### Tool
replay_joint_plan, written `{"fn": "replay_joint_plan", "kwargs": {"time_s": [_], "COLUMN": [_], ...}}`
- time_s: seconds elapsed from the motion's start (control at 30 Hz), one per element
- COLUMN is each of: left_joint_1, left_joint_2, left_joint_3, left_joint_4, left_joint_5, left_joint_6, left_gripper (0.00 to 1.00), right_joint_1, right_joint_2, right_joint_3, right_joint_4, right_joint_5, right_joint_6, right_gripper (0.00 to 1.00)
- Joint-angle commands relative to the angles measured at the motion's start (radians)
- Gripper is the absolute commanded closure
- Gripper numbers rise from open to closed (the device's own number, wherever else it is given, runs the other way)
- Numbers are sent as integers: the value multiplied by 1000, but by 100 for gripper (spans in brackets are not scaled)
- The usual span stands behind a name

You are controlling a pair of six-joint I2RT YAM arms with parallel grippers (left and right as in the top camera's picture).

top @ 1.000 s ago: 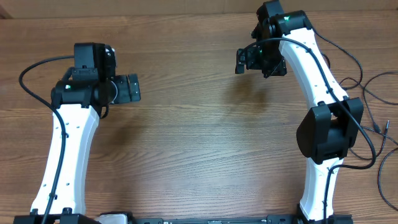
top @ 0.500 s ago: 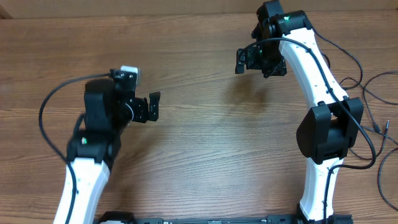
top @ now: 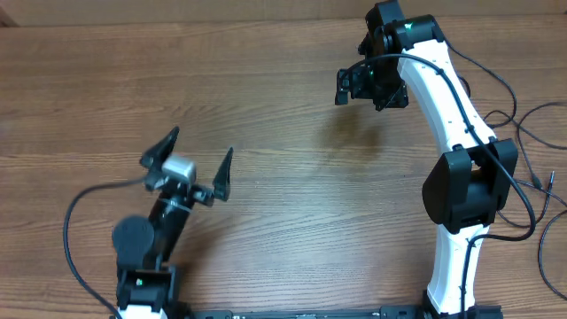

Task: Untangle cables

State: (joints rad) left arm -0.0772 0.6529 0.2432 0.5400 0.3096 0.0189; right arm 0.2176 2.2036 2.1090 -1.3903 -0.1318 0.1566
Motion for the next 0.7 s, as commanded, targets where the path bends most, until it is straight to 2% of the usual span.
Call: {"fn": "replay_joint_plan", "kwargs": {"time_s": [0.0, 0.27, 0.47, 0.67], "left_joint_1": [0, 0, 0, 21], "left_joint_2": [-98, -325, -474, -606], "left_joint_3": [-86, -235, -238, -238], "left_joint_4": [43, 57, -101, -336], "left_joint_5": [-40, -119, -192, -240], "left_joint_6": [12, 11, 11, -6], "left_gripper": [0, 0, 0, 0], "right_joint_1": [0, 0, 0, 0], "right_joint_2": [-38, -38, -38, -38], "right_joint_3": [6, 6, 6, 6], "right_joint_4": [2, 2, 2, 2], "right_joint_5": [-8, -8, -8, -8], "right_joint_6": [-2, -2, -2, -2], "right_gripper": [0, 0, 0, 0]}}
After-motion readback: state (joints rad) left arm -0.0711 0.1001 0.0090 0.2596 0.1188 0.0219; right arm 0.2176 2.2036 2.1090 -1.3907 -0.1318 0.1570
